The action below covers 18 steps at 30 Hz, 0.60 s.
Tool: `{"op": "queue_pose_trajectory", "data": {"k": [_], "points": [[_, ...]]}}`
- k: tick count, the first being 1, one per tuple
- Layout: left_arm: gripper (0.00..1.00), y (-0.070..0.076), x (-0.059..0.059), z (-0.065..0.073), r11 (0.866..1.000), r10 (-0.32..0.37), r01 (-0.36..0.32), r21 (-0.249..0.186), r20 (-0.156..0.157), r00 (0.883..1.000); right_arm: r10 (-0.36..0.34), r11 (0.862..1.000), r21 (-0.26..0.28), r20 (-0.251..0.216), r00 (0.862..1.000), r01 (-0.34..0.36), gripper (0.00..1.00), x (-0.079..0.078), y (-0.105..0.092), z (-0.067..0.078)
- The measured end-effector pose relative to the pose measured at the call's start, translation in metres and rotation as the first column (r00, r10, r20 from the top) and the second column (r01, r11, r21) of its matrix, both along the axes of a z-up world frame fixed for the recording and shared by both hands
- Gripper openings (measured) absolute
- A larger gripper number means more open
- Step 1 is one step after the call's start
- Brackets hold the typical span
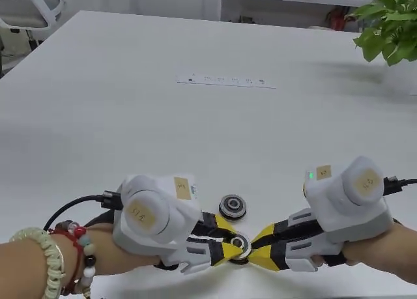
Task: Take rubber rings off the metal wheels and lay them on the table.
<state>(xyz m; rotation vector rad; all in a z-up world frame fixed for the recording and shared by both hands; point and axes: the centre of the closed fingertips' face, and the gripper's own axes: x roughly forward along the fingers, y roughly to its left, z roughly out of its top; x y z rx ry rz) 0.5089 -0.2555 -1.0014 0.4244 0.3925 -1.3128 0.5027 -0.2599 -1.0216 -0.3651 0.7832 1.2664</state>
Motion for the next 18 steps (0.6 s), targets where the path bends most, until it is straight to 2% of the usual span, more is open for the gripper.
{"op": "queue_pose_trajectory", "data": {"k": [4,9,10,15,18], "points": [[0.14,0.000,0.001,0.000,1.000,0.003,-0.003,-0.002,0.000,1.000,0.015,1.000,-0.023,0.025,1.000,-0.014,0.05,0.001,0.000,-0.001],[0.14,0.000,0.001,0.000,1.000,0.008,-0.008,-0.003,0.001,1.000,0.049,0.997,-0.063,0.080,0.996,-0.044,0.03,0.002,0.000,0.000],[0.14,-0.001,0.001,0.000,1.000,0.008,-0.008,-0.003,0.002,1.000,0.052,0.996,-0.077,0.105,0.993,-0.044,0.01,0.005,0.000,0.000],[0.14,0.000,0.002,0.000,1.000,0.014,-0.014,-0.004,0.006,1.000,0.058,0.994,-0.102,0.129,0.990,-0.045,0.00,0.008,0.000,0.000],[0.14,0.000,0.003,0.000,1.000,0.015,-0.015,-0.004,0.008,1.000,0.035,0.995,-0.098,0.126,0.991,-0.023,0.00,0.011,-0.001,0.002]]}}
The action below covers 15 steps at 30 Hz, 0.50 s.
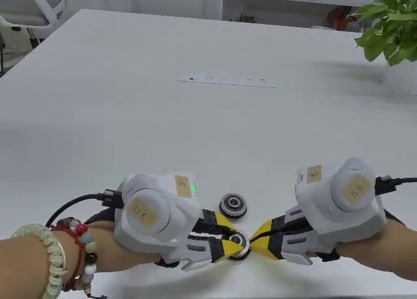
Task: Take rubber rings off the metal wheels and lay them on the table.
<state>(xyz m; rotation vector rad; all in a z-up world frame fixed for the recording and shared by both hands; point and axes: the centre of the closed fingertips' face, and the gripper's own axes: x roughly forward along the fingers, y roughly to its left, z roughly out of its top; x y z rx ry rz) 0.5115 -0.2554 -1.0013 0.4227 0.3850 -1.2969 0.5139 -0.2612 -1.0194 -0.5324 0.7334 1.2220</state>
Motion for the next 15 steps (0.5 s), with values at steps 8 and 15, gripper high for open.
{"op": "queue_pose_trajectory", "data": {"k": [8,15], "points": [[0.14,0.0011,-0.0004,0.0006,1.000,-0.003,0.003,-0.008,0.002,1.000,-0.105,0.993,0.038,-0.097,0.990,0.109,0.00,0.0018,-0.0023,0.0027],[0.14,0.0031,-0.0013,0.0008,1.000,-0.008,0.008,-0.004,-0.001,1.000,-0.150,0.985,0.065,-0.142,0.978,0.160,0.00,0.0040,-0.0032,0.0020]]}}
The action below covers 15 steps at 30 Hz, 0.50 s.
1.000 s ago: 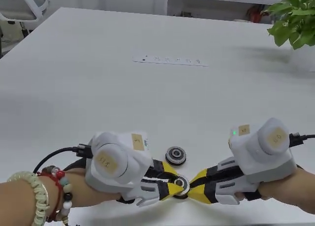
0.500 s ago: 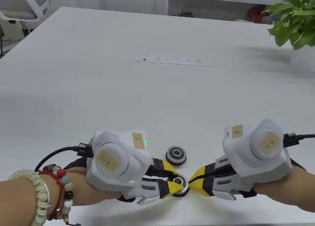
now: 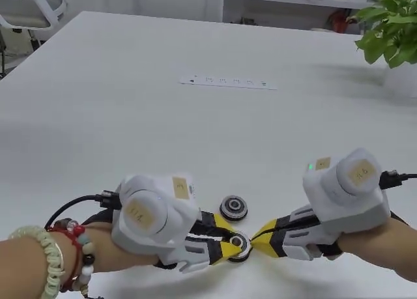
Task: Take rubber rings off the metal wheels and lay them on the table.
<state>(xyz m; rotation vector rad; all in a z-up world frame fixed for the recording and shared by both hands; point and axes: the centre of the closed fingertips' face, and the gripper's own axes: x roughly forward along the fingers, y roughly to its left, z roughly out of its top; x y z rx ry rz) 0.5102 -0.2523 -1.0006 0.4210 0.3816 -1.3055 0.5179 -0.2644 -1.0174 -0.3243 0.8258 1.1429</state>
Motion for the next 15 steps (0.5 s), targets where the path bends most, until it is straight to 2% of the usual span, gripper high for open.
{"op": "queue_pose_trajectory", "data": {"k": [5,11,13,14,15], "points": [[0.14,0.0004,0.0002,0.0000,1.000,-0.003,0.003,0.002,0.004,1.000,-0.014,1.000,0.024,-0.011,1.000,0.014,0.00,-0.0009,-0.0003,0.0008],[0.14,-0.0002,-0.0013,-0.0001,1.000,-0.011,0.011,0.002,0.008,1.000,-0.020,1.000,0.019,-0.042,0.999,0.021,0.00,-0.0033,-0.0011,0.0005],[0.14,-0.0001,-0.0015,0.0000,1.000,-0.012,0.012,0.002,0.010,1.000,-0.053,0.998,0.027,-0.088,0.995,0.055,0.00,-0.0034,-0.0013,0.0015],[0.14,0.0000,-0.0015,0.0000,1.000,-0.012,0.012,0.002,0.010,1.000,-0.091,0.994,0.049,-0.130,0.987,0.098,0.00,-0.0026,-0.0009,0.0030],[0.14,0.0000,-0.0015,-0.0001,1.000,-0.013,0.013,0.002,0.010,1.000,-0.105,0.991,0.063,-0.149,0.983,0.115,0.00,-0.0020,-0.0014,0.0038]]}}
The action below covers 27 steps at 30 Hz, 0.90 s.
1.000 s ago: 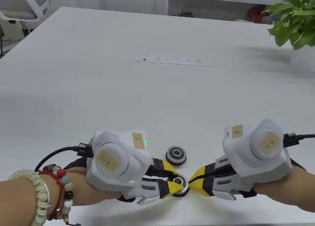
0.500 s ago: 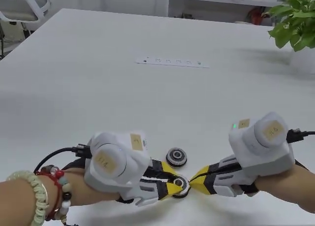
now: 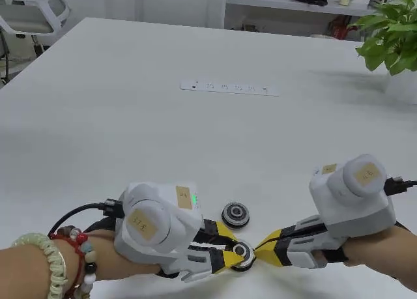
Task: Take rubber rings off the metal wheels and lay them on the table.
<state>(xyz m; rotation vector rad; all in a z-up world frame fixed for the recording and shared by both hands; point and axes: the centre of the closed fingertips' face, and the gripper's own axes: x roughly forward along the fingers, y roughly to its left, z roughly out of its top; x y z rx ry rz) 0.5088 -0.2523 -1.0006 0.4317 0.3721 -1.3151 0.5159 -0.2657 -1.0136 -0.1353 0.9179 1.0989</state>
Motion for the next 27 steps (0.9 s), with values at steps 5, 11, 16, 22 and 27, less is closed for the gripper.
{"op": "queue_pose_trajectory", "data": {"k": [5,11,16,22,27], "points": [[0.14,-0.001,0.000,0.000,1.000,-0.007,0.007,0.003,0.021,1.000,-0.108,0.992,0.058,-0.127,0.986,0.116,0.00,0.001,0.000,0.002],[0.14,-0.002,0.000,0.000,1.000,-0.008,0.008,-0.005,0.019,1.000,-0.163,0.978,0.099,-0.202,0.966,0.186,0.00,0.001,0.003,0.007],[0.13,-0.002,0.000,0.000,1.000,-0.016,0.016,-0.003,0.030,0.999,-0.178,0.971,0.116,-0.225,0.958,0.207,0.00,-0.001,0.007,0.010],[0.14,-0.002,0.000,0.001,1.000,-0.023,0.023,0.000,0.040,0.999,-0.174,0.970,0.126,-0.233,0.957,0.207,0.00,-0.006,0.011,0.014],[0.13,-0.001,-0.001,0.001,1.000,-0.026,0.026,0.000,0.042,0.999,-0.166,0.971,0.131,-0.231,0.959,0.200,0.00,-0.008,0.014,0.017]]}}
